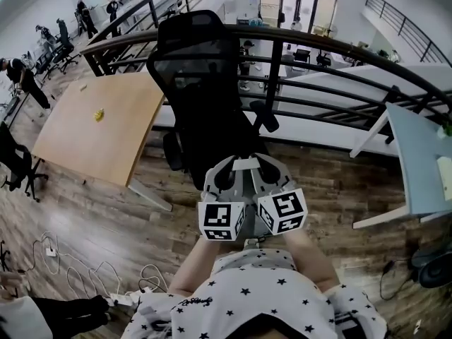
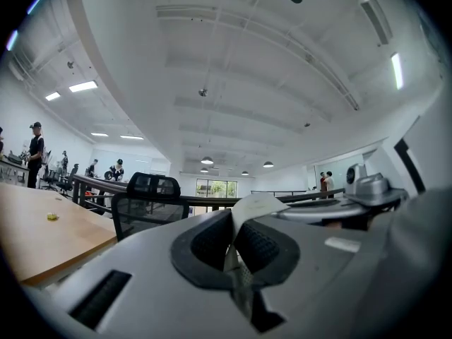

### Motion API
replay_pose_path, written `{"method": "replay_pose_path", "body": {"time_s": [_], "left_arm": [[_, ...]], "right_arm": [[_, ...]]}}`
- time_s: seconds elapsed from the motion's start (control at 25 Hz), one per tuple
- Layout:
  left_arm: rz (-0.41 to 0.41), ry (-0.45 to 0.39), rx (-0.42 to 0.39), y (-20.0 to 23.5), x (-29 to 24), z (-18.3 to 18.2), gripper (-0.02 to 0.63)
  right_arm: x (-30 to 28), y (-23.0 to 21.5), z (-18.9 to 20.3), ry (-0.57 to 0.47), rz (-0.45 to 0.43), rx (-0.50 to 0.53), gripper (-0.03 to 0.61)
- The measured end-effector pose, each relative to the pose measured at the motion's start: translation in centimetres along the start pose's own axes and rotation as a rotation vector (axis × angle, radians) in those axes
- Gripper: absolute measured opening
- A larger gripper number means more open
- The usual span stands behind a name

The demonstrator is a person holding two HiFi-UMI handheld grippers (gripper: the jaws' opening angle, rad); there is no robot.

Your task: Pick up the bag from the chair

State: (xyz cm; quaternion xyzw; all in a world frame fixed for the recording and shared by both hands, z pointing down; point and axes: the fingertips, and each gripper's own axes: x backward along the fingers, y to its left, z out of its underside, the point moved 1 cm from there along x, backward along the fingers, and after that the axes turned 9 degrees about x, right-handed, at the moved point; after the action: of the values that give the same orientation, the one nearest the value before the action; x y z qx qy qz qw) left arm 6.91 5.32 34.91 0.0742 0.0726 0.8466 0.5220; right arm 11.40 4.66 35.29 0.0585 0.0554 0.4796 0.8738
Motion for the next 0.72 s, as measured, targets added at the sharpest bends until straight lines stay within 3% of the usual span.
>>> {"method": "replay_pose_path", "body": {"time_s": [0.72], "left_arm": [[-0.001, -0.014, -0.01, -0.2, -1.1, -0.4, 0.012]], "right_arm": [[-0.6, -1.1, -0.3, -0.017, -0.016, -0.006, -0.003]]}}
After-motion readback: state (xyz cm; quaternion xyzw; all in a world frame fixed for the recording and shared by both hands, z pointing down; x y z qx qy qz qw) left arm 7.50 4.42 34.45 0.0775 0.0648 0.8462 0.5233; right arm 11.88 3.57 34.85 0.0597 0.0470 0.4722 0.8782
